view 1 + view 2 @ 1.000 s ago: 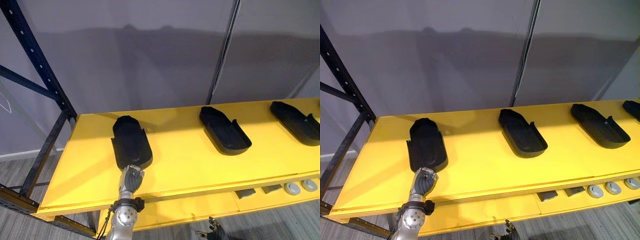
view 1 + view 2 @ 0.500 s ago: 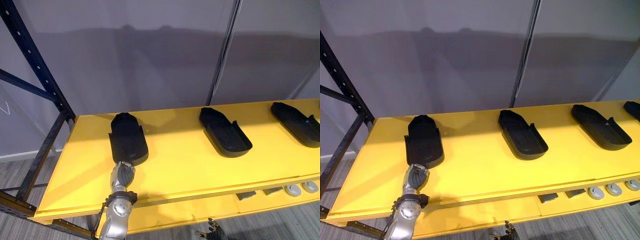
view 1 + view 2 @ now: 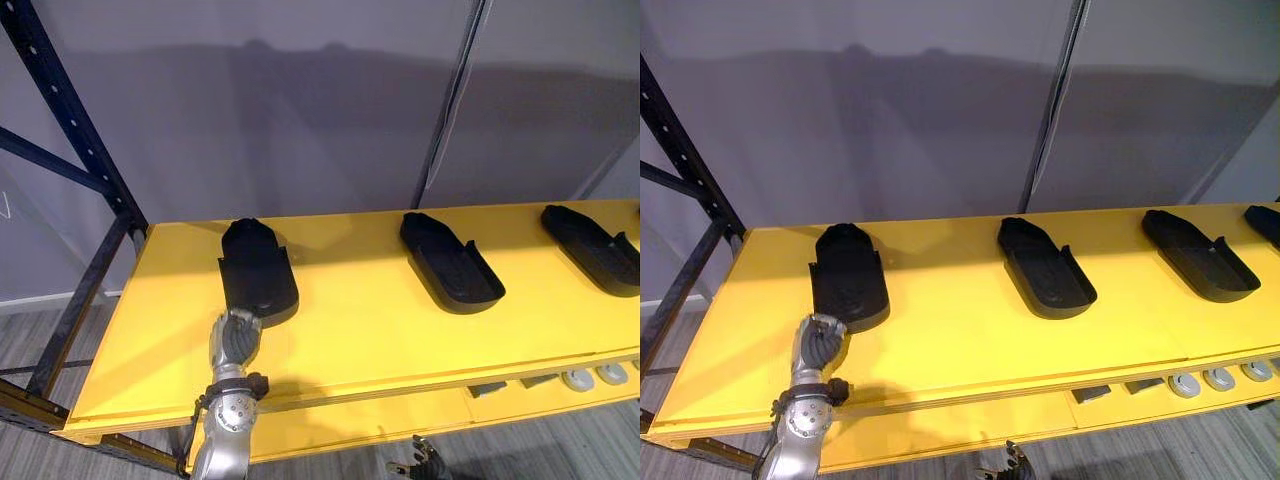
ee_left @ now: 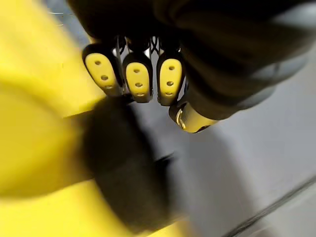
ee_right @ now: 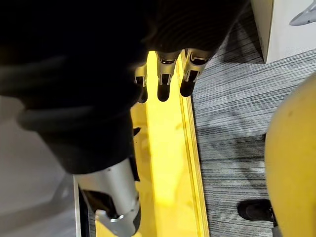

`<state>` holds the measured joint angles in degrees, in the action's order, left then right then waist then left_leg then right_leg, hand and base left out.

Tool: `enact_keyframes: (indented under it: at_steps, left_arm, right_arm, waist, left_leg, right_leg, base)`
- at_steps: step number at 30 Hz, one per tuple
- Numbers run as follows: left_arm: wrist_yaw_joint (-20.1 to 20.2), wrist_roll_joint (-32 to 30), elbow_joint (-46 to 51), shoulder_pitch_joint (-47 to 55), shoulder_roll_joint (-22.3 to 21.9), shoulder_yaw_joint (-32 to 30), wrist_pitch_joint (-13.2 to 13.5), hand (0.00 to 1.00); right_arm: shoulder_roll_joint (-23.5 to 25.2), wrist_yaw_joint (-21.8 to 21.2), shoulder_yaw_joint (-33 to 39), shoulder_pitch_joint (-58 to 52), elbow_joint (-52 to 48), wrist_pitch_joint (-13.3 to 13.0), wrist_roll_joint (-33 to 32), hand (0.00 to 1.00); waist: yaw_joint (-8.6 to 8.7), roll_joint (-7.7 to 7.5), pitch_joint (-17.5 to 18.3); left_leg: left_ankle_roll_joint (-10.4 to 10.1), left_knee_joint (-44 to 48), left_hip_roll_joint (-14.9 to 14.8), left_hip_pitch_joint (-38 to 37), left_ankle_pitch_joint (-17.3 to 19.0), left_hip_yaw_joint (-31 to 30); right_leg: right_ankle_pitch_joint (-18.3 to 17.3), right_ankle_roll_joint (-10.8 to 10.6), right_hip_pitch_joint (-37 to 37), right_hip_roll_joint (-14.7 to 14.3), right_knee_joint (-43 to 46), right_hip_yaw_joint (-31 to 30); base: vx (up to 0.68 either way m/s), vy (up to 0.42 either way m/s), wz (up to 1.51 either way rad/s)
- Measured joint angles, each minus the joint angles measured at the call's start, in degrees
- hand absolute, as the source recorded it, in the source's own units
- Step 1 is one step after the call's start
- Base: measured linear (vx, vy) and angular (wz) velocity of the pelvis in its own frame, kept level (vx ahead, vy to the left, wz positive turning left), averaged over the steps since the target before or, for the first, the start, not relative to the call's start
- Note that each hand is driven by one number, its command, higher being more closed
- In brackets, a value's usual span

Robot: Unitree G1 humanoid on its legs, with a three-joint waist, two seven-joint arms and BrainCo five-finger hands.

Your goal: Walk over and take plastic housings, then place them on the shelf

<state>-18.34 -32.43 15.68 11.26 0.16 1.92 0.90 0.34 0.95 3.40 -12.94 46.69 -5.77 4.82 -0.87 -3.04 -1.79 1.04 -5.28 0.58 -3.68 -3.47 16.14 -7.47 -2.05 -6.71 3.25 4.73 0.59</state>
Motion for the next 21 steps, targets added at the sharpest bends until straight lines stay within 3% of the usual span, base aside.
enact_keyframes:
  at_steps: [4, 7, 12, 18, 19, 21]
  left_arm:
    - [-1.7, 4.4, 9.8, 5.3, -0.3, -2.2, 4.3, 1.0]
    - [-3.6, 9.3, 12.1, 10.1, -1.0, -7.1, 5.5, 1.0]
    - [-6.4, 16.1, 9.4, 16.0, -2.9, -16.8, 5.5, 1.0]
    - [-5.7, 22.2, -4.1, 18.3, -7.1, -24.6, 2.1, 1.0]
    - [-4.8, 22.7, -6.3, 18.5, -7.2, -25.1, 1.7, 0.0]
    - [-3.3, 24.6, -12.2, 18.6, -7.1, -25.5, 0.5, 0.0]
  right_arm:
    - [0.3, 0.0, 0.7, -0.4, -0.6, 0.0, 0.0, 0.0]
    - [0.5, 0.2, 1.0, -0.8, -0.8, 0.0, 0.0, 0.0]
    - [0.5, 0.5, 1.0, -1.2, -1.1, 0.0, 0.0, 0.0]
    - [0.6, 0.4, 0.8, -1.2, -2.4, 1.0, 0.0, 0.0]
    - [0.4, 0.4, 0.4, -1.2, -2.4, 1.3, 0.0, 0.0]
    - [-0.2, 0.3, -1.9, -1.0, -2.7, 1.6, 0.0, 0.0]
  waist:
    - [-0.2, 0.24, -0.1]
    - [-0.81, 0.66, -0.5]
    - [-1.77, 0.92, -0.6]
    - [-2.79, 0.54, -1.6]
    - [-2.97, 0.55, -1.6]
    - [-2.98, 0.57, -1.6]
  left_leg:
    - [0.2, 0.0, -0.6, -0.3, 0.4, -0.3]
    - [0.5, 0.0, -0.7, -0.5, 0.8, -0.6]
    - [0.5, 0.0, -0.7, -0.5, 0.8, -1.7]
    - [0.2, 0.0, -0.4, -0.4, 0.5, -1.7]
    - [0.0, 0.0, -0.5, -0.3, 0.1, -1.7]
    - [-0.1, 0.1, -0.5, -0.1, 0.0, -1.3]
  right_leg:
    - [1.0, 0.0, -0.3, -0.5, 0.5, 0.2]
    - [1.1, 0.1, -0.5, -0.5, 1.0, 0.6]
    - [1.1, 0.2, -1.0, -0.6, 1.0, 2.0]
    - [-1.5, -0.4, -0.5, 0.0, 0.9, 3.9]
    - [-1.5, -0.4, -0.5, 0.0, 0.9, 4.1]
    - [-1.6, -0.4, -0.5, 0.1, 0.6, 4.5]
  base:
    - [-0.04, -0.002, 0.03]
    - [-0.07, 0.008, 0.03]
    - [-0.06, -0.008, 0.11]
    - [-0.06, -0.028, 0.11]
    - [-0.01, -0.028, 0.17]
    - [0.0, -0.01, 0.04]
